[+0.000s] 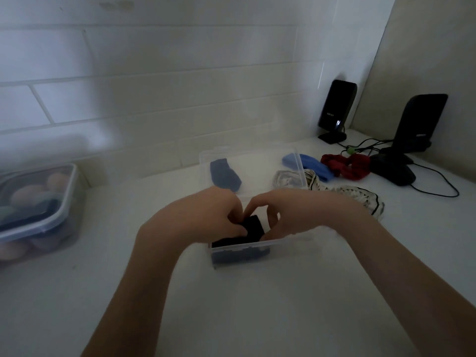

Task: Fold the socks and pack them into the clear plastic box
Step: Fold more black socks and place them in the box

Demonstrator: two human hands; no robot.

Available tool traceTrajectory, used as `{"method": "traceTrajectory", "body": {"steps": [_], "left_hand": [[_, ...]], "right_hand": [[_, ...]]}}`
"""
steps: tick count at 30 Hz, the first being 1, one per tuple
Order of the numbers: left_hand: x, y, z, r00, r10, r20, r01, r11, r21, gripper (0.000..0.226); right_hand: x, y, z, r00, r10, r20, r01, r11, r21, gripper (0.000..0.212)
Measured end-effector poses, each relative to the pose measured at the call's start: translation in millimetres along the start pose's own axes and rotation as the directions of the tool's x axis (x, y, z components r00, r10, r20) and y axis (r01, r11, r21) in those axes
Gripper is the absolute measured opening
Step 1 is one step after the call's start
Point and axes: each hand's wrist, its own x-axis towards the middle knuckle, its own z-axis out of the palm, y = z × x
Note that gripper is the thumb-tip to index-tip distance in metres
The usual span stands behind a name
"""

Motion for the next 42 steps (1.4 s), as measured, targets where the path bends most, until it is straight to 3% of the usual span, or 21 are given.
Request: {"method": "traceTrajectory", "body": {"steps": [2,5,8,10,13,15,18,21,23,25,27,29,31,33,35,36,39,42], "left_hand": [[-10.7,-11.9,-9.3,0.997,-0.009,-0.073,-0.003,0.986,-0.164,0.017],[-21.9,-39.8,-20.6,0.959,-0.145,-0.244,0.020,0.893,-0.449,0.031],[-14.9,-76.5,-22.6,0.839,-0.342,-0.423,0.079,0.847,-0.526,0.035],[2.1,-96.4,-16.3,0.790,-0.410,-0.456,0.131,0.839,-0.529,0.033],[34.9,-114.3,4.0,0.831,-0.326,-0.451,0.140,0.907,-0.398,0.025],[53.2,-113.9,15.6,0.881,-0.195,-0.431,0.049,0.944,-0.327,0.038],[75.2,-101.8,33.0,0.946,-0.006,-0.325,-0.155,0.871,-0.466,0.048],[95.3,-100.4,46.7,0.974,-0.008,-0.226,-0.093,0.896,-0.433,0.045],[98.6,-98.6,44.7,0.965,-0.035,-0.261,-0.081,0.903,-0.422,0.033],[90.9,-92.1,38.9,0.935,-0.064,-0.348,-0.118,0.871,-0.478,0.034],[85.6,-97.3,37.9,0.891,-0.077,-0.447,-0.102,0.927,-0.362,0.045],[83.3,-108.7,36.4,0.838,-0.049,-0.543,-0.072,0.977,-0.199,0.042],[79.6,-116.4,31.8,0.759,-0.072,-0.647,-0.052,0.984,-0.171,0.030],[74.0,-114.7,24.2,0.642,-0.205,-0.739,0.007,0.965,-0.262,0.031],[66.6,-110.0,16.1,0.527,-0.370,-0.765,0.003,0.901,-0.434,0.029],[63.1,-108.1,11.4,0.507,-0.430,-0.747,-0.056,0.848,-0.526,0.025],[49.9,-95.8,-5.1,0.594,-0.468,-0.654,-0.398,0.535,-0.745,0.016],[37.0,-79.4,-21.5,0.626,-0.394,-0.674,-0.544,0.399,-0.738,0.017]], "right_hand": [[-4.7,1.6,-7.9,1.000,0.002,0.003,-0.002,0.997,0.071,0.053],[-12.5,3.8,-18.2,1.000,-0.002,-0.020,0.004,0.993,0.117,0.049],[-17.7,4.8,-25.0,0.998,0.018,-0.063,-0.009,0.991,0.135,0.038],[-19.7,4.8,-27.3,0.998,0.033,-0.062,-0.025,0.990,0.137,0.033],[-23.4,3.5,-28.0,0.999,0.054,-0.001,-0.053,0.991,0.119,0.030],[-25.5,3.3,-27.6,0.998,0.063,0.020,-0.065,0.992,0.110,0.028],[-27.1,2.6,-27.4,0.998,0.063,0.015,-0.065,0.991,0.120,0.024],[-26.7,1.5,-27.3,0.999,0.051,0.016,-0.053,0.989,0.137,0.025],[-26.1,1.2,-26.5,0.998,0.055,0.027,-0.058,0.989,0.139,0.026],[-24.7,-0.4,-25.0,0.997,0.057,0.044,-0.062,0.989,0.131,0.027],[-23.4,-1.6,-24.0,0.998,0.051,0.044,-0.056,0.990,0.126,0.027],[-22.2,-1.9,-24.4,0.999,0.050,0.010,-0.051,0.990,0.132,0.024],[-22.1,-0.7,-25.7,0.998,0.052,-0.038,-0.046,0.988,0.144,0.022],[-23.1,0.7,-27.2,0.995,0.048,-0.087,-0.034,0.986,0.161,0.020],[-24.3,1.6,-29.0,0.991,0.041,-0.130,-0.018,0.985,0.170,0.019],[-24.9,1.5,-29.7,0.988,0.037,-0.151,-0.010,0.985,0.171,0.018],[-26.0,-0.1,-31.0,0.975,0.013,-0.222,0.027,0.985,0.172,0.016],[-26.9,-2.4,-31.7,0.958,-0.008,-0.288,0.073,0.974,0.215,0.014]]}}
